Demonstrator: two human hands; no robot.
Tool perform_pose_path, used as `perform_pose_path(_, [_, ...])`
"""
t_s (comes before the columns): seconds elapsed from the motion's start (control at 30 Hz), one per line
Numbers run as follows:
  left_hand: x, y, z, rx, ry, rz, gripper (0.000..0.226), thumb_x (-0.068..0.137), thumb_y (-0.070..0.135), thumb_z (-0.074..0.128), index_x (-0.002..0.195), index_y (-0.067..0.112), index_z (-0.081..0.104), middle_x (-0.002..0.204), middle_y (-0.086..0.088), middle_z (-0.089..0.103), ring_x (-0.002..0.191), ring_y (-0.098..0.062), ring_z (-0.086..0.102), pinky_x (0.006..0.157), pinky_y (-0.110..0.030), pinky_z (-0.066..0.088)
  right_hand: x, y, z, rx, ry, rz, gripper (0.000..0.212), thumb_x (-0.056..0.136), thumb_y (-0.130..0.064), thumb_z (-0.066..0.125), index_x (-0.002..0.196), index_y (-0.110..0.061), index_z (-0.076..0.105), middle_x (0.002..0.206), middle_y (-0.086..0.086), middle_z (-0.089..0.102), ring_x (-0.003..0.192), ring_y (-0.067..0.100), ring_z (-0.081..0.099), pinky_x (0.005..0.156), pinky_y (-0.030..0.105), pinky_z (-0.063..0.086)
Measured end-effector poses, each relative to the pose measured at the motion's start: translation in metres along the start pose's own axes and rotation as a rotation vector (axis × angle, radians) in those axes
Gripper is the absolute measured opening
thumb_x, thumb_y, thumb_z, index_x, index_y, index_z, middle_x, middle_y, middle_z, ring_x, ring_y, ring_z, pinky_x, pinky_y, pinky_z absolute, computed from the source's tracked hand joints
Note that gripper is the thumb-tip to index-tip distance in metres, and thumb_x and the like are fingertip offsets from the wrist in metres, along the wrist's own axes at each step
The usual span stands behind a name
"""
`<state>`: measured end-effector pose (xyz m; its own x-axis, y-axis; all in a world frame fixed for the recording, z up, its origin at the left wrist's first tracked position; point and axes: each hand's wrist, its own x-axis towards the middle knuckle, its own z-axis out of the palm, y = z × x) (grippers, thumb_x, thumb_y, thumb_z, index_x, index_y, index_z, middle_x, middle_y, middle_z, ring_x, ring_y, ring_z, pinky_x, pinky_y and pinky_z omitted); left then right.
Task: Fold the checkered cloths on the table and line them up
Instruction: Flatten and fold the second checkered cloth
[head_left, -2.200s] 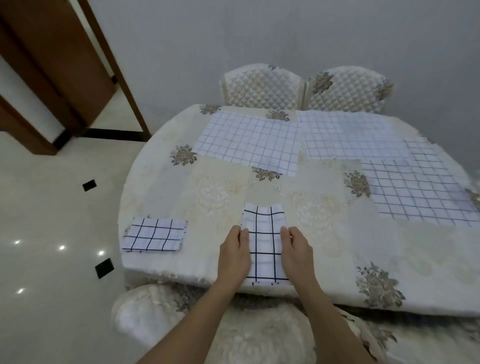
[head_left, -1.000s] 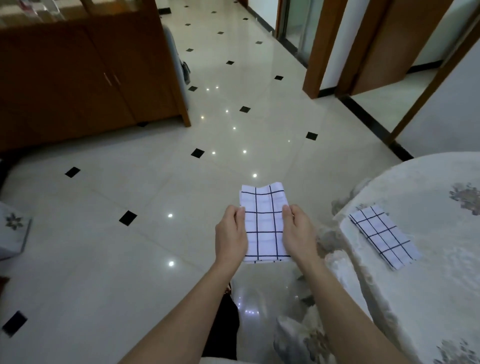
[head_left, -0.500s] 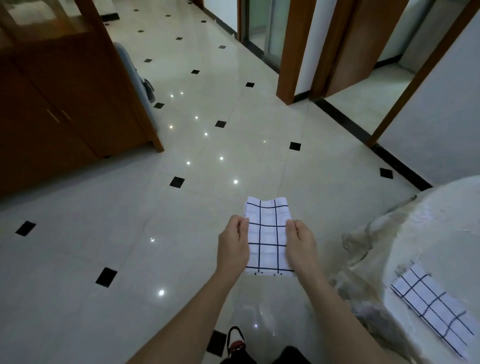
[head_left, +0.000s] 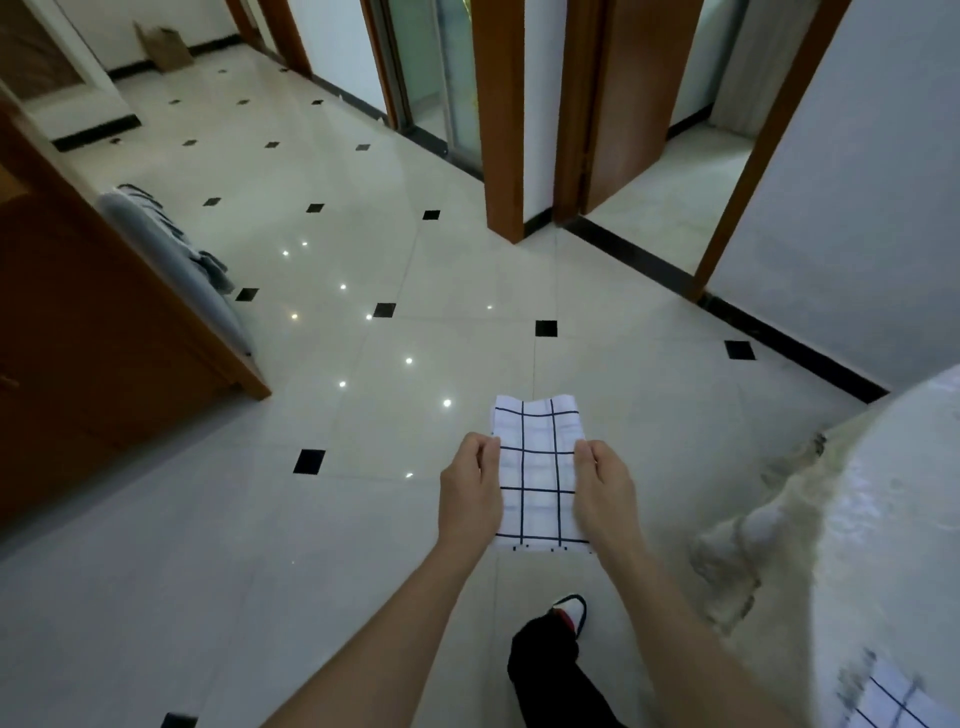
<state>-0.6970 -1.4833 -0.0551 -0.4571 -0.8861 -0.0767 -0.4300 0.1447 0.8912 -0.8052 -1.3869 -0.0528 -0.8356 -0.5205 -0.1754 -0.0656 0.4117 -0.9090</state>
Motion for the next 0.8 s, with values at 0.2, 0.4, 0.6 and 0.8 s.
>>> perform_pose_path(0.2, [0.100, 0.054, 0.065, 0.033, -0.071, 0.034, 0.027, 0.105, 0.032, 0.045, 0.080, 0.022, 0.050, 0.071, 0.003, 0.056, 0.059, -0.004, 0.043, 0.059, -0.026, 0.041, 0.115, -0.015, -0.031, 0.034, 0.065, 0.015, 0.035, 0.106, -0.030, 0.038, 0.082, -0.009, 0.052, 0.078, 0.001, 0.057, 0.070, 0.014, 0.050, 0.061, 0.026, 0.039])
perform_pose_path(0.4, [0.157, 0.119, 0.148, 0.040, -0.221, 0.133, 0.027, 0.105, 0.031, 0.044, 0.082, 0.019, 0.052, 0.071, 0.004, 0.055, 0.060, -0.001, 0.045, 0.057, -0.017, 0.038, 0.190, -0.012, -0.095, 0.073, 0.231, 0.074, 0.037, 0.106, -0.031, 0.038, 0.085, -0.005, 0.054, 0.079, 0.004, 0.059, 0.069, 0.014, 0.051, 0.061, 0.026, 0.041])
perform_pose_path(0.6, [0.180, 0.159, 0.239, 0.031, -0.426, 0.246, 0.028, 0.105, 0.027, 0.045, 0.078, 0.020, 0.050, 0.069, 0.006, 0.053, 0.060, -0.002, 0.044, 0.057, -0.018, 0.038, 0.228, 0.013, -0.161, 0.092, 0.440, 0.177, 0.036, 0.106, -0.033, 0.037, 0.084, -0.009, 0.053, 0.080, 0.003, 0.059, 0.073, 0.017, 0.054, 0.062, 0.026, 0.041])
perform_pose_path(0.8, [0.184, 0.192, 0.345, 0.079, -0.724, 0.367, 0.027, 0.104, 0.028, 0.047, 0.078, 0.023, 0.050, 0.070, 0.006, 0.056, 0.061, -0.001, 0.047, 0.056, -0.018, 0.037, 0.238, 0.048, -0.230, 0.102, 0.712, 0.323, 0.037, 0.106, -0.031, 0.039, 0.075, -0.013, 0.047, 0.072, 0.000, 0.054, 0.067, 0.013, 0.049, 0.059, 0.020, 0.037])
